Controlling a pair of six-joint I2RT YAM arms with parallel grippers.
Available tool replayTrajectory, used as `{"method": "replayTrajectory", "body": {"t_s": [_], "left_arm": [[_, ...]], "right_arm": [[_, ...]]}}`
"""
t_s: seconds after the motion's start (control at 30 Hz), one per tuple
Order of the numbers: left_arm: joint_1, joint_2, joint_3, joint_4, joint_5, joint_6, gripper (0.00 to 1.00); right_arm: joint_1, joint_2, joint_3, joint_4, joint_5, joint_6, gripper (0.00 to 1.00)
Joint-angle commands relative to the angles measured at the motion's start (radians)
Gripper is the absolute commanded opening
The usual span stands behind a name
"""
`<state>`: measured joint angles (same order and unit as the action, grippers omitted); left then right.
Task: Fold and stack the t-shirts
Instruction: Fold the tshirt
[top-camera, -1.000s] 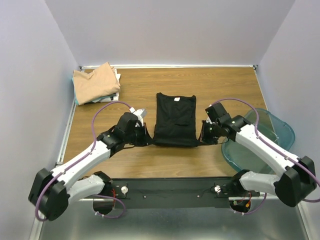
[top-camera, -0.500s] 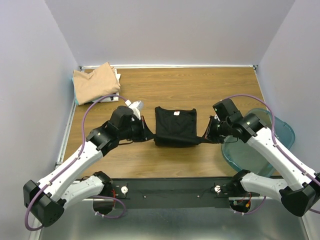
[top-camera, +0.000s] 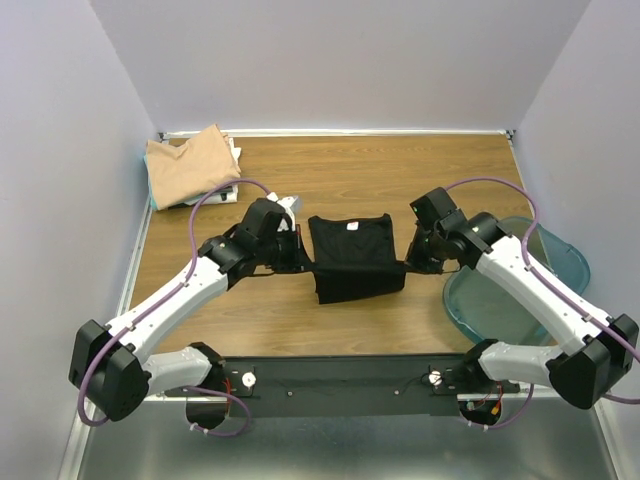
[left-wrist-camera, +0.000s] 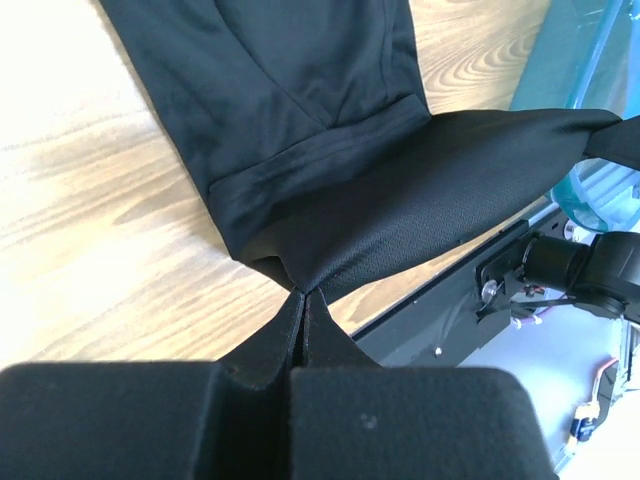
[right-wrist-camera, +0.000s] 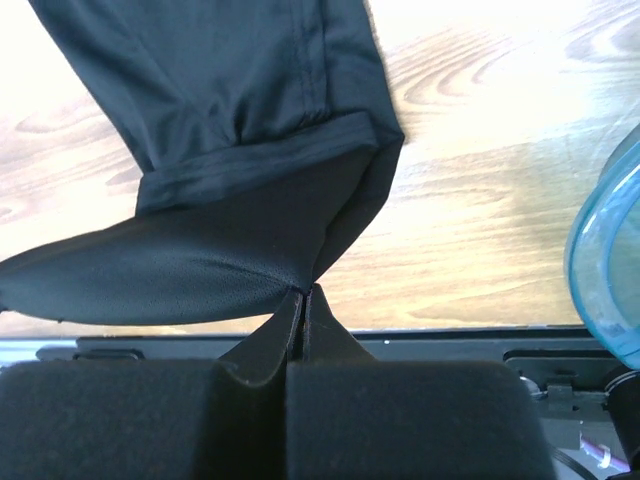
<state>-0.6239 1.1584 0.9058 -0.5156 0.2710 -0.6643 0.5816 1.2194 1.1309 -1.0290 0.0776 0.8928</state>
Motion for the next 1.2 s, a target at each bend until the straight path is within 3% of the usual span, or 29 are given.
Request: {"method": "replayTrajectory", "body": {"t_s": [0.0, 0.27, 0.5, 0.83, 1.17], "left_arm": [[0.012, 0.012, 0.019, 0.026, 0.030, 0.045, 0.00], [0.068, 0.076, 0.025, 0.058, 0.053, 0.103, 0.00], [0.127, 0.222, 0.083, 0.097, 0.115, 0.196, 0.00], [0.207, 0.464, 0.275, 0.104, 0.117, 0.310, 0.00], [0.259, 0.645, 0.358, 0.134, 0.134, 0.336, 0.00]], "right_arm": [[0.000, -0.011, 0.020, -0.003, 0.099, 0.008, 0.00], [0.000, 0.090, 0.081, 0.015, 0.194, -0.034, 0.00], [-0.049, 0.244, 0.180, 0.096, 0.234, -0.129, 0.00], [-0.132, 0.506, 0.357, 0.225, 0.218, -0.275, 0.00], [-0.180, 0.759, 0.564, 0.253, 0.186, -0.399, 0.00]]}}
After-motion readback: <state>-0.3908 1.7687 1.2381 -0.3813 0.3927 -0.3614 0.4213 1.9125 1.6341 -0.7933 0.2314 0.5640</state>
